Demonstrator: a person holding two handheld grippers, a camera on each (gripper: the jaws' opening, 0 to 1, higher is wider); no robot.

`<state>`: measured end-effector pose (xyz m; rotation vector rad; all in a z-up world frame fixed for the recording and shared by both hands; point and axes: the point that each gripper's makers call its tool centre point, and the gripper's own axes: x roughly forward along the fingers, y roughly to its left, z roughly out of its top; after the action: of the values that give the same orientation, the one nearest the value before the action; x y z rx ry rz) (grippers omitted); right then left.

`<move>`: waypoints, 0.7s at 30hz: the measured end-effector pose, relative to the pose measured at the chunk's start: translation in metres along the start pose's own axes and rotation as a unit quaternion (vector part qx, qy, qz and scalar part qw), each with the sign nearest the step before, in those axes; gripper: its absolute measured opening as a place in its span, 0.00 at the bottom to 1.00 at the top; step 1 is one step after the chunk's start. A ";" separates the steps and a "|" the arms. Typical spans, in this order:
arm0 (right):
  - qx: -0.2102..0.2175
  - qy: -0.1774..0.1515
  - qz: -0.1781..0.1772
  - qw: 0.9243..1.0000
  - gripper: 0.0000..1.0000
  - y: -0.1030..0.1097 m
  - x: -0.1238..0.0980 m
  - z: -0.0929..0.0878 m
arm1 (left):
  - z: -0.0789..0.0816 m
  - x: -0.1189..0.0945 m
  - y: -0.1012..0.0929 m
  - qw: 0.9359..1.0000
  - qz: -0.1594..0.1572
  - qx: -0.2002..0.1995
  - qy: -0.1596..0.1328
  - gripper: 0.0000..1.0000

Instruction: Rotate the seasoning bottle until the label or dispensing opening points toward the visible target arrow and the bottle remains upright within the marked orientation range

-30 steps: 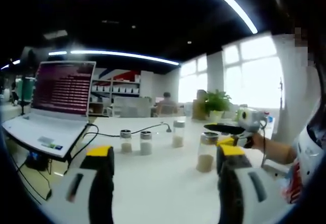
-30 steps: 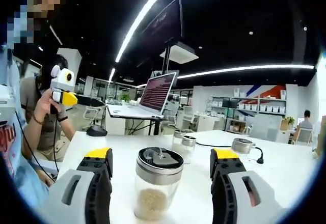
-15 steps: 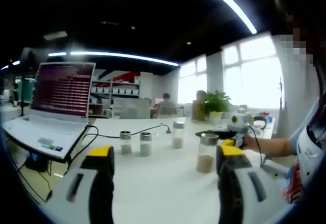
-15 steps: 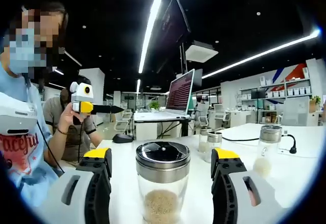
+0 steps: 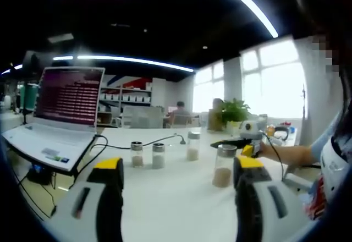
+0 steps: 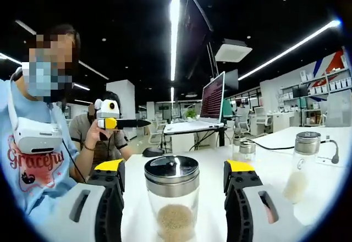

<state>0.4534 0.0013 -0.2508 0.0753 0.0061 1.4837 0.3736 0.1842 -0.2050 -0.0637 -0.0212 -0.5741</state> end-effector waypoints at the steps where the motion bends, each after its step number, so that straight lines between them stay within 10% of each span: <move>1: 0.004 0.004 0.007 1.000 0.74 0.000 -0.001 -0.002 | 0.000 0.000 0.000 1.000 0.000 0.001 0.001 0.87; 21: 0.022 -0.022 0.057 0.998 0.41 0.010 0.006 0.004 | -0.001 -0.002 -0.001 1.000 0.002 0.003 0.003 0.87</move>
<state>0.4443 0.0079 -0.2464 0.1459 -0.0006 1.5956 0.3713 0.1844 -0.2064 -0.0563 -0.0177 -0.5700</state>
